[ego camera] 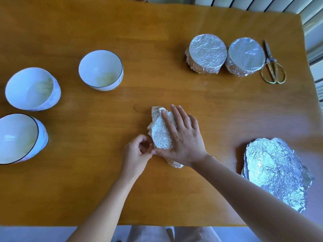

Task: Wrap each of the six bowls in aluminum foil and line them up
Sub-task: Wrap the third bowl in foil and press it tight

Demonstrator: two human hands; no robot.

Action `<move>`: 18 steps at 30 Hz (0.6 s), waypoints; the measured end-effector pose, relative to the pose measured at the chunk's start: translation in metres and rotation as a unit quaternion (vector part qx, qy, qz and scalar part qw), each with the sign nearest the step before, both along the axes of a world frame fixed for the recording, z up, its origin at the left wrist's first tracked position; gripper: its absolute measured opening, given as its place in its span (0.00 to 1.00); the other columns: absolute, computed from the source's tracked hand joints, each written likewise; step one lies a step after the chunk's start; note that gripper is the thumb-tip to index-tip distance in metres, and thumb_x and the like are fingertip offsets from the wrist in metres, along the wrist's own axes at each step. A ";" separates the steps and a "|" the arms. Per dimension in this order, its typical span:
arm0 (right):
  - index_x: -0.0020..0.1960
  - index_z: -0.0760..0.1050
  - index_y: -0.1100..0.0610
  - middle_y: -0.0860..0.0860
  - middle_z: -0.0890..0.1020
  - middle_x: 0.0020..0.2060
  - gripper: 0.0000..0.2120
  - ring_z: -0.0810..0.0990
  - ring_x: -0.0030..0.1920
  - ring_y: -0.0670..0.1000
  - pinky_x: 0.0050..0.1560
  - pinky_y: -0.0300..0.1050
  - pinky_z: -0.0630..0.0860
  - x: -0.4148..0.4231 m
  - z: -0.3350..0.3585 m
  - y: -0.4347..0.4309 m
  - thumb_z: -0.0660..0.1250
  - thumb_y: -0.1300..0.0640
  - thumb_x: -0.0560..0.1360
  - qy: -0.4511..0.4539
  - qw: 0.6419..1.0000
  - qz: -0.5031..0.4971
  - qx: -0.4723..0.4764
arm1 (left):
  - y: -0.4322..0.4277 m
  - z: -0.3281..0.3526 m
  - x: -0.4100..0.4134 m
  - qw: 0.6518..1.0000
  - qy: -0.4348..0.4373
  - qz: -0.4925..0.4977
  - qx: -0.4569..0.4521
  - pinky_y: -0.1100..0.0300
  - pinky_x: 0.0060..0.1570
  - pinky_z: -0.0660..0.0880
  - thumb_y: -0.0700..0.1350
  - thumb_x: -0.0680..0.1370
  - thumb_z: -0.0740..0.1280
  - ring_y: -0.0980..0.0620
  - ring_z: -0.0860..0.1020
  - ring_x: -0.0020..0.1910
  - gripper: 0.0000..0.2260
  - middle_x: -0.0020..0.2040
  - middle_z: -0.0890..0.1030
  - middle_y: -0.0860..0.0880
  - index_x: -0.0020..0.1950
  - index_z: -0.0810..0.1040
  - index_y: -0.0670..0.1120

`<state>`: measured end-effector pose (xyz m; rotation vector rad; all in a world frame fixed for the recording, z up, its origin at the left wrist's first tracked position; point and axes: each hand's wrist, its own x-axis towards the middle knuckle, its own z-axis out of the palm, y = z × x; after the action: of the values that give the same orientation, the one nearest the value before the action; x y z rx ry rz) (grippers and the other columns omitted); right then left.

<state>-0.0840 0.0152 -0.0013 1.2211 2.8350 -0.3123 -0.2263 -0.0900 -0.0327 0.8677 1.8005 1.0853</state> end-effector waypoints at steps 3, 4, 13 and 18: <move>0.80 0.56 0.55 0.59 0.61 0.77 0.55 0.59 0.77 0.60 0.71 0.60 0.61 -0.001 0.000 0.000 0.51 0.18 0.66 -0.003 1.000 -0.003 -0.003 | 0.001 -0.004 0.009 0.997 0.058 0.060 -0.006 0.60 0.38 0.75 0.32 0.70 0.75 0.58 0.77 0.35 0.15 0.43 0.82 0.53 0.47 0.76 0.49; 0.79 0.57 0.54 0.59 0.61 0.77 0.55 0.60 0.77 0.60 0.71 0.61 0.61 -0.001 0.001 0.000 0.52 0.18 0.66 -0.003 1.000 -0.004 -0.004 | 0.001 -0.005 0.008 0.993 0.083 0.080 -0.005 0.57 0.39 0.76 0.34 0.72 0.75 0.56 0.78 0.38 0.14 0.44 0.81 0.53 0.49 0.76 0.49; 0.79 0.55 0.61 0.57 0.62 0.77 0.58 0.60 0.77 0.59 0.72 0.60 0.61 -0.002 0.004 -0.001 0.53 0.19 0.65 -0.005 1.000 -0.016 -0.020 | 0.068 0.018 -0.045 0.936 0.263 -0.191 0.137 0.57 0.71 0.61 0.26 0.71 0.58 0.51 0.67 0.71 0.30 0.73 0.71 0.53 0.72 0.72 0.44; 0.79 0.54 0.63 0.57 0.63 0.77 0.59 0.62 0.76 0.58 0.72 0.59 0.62 -0.003 0.005 -0.001 0.54 0.19 0.65 0.000 1.000 -0.019 -0.020 | 0.092 0.011 -0.056 0.916 0.255 -0.296 0.091 0.48 0.63 0.65 0.35 0.76 0.61 0.52 0.70 0.64 0.21 0.59 0.76 0.50 0.67 0.78 0.49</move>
<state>-0.0872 0.0144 0.0040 1.2680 2.7933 -0.3694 -0.2823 0.0020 -0.0216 1.8040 1.6555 0.6627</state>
